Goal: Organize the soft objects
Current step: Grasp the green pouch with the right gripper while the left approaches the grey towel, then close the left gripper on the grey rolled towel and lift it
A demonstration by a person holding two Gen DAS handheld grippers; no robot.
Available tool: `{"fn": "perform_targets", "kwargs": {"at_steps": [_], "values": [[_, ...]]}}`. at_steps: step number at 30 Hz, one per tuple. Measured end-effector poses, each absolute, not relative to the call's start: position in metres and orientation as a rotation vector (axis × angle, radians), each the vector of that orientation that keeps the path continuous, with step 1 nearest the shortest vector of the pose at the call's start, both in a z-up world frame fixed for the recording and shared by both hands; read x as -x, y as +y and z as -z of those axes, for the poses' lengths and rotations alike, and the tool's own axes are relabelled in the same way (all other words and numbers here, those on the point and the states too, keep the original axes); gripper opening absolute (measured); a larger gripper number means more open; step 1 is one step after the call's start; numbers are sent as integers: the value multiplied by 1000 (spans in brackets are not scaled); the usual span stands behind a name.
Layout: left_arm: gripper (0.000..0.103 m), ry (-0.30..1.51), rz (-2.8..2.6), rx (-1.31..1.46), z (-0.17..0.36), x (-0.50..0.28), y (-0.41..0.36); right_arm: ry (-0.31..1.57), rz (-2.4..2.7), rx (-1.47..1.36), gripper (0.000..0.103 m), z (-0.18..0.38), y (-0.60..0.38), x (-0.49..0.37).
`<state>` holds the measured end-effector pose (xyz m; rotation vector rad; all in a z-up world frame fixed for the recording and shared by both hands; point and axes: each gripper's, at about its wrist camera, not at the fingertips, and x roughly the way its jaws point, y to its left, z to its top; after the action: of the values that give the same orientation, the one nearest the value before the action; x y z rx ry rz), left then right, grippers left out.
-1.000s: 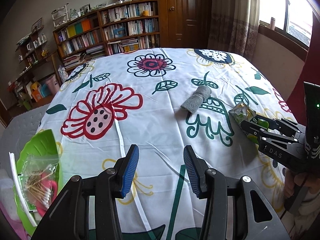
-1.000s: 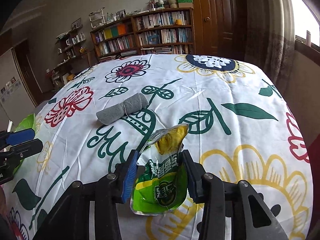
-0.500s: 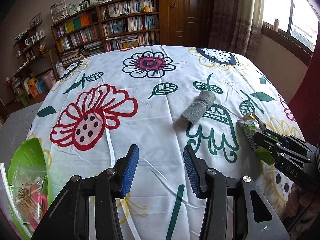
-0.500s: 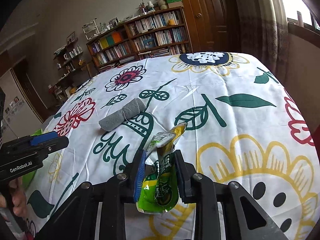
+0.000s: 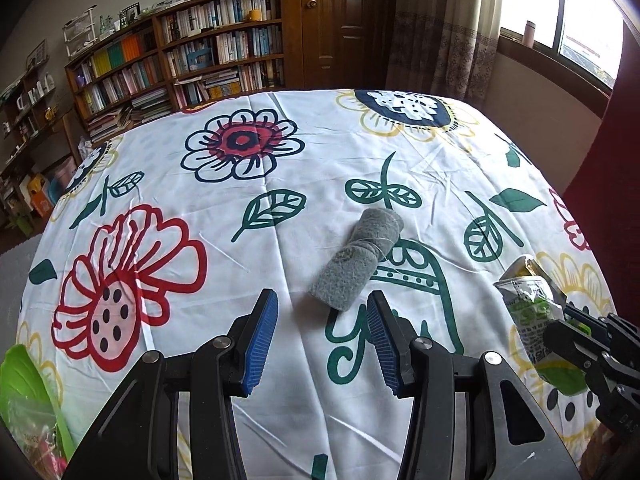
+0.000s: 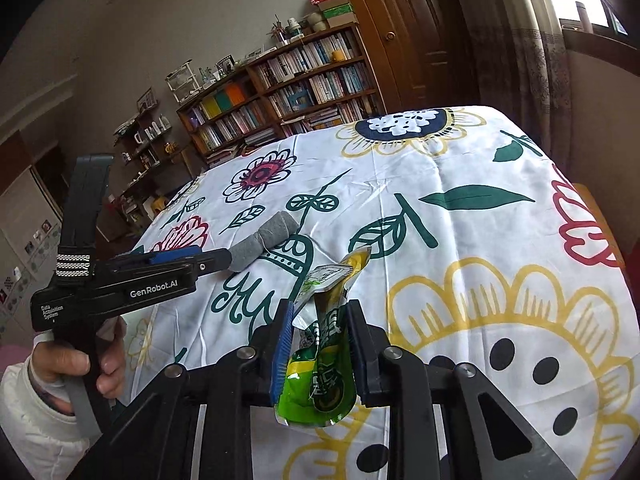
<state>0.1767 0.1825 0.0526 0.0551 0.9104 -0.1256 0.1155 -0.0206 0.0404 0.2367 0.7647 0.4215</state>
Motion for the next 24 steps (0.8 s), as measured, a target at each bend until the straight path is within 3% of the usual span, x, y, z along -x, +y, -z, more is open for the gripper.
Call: {"fn": "perform_targets", "kwargs": {"at_steps": [12,24], "values": [[47,922,204,-124,-34,-216,156,784,-414,-268,28,-31,-26,-120],[28,931,205,-79,-27,-213,160,784,-414,-268,28,-32,-27,-120]]}}
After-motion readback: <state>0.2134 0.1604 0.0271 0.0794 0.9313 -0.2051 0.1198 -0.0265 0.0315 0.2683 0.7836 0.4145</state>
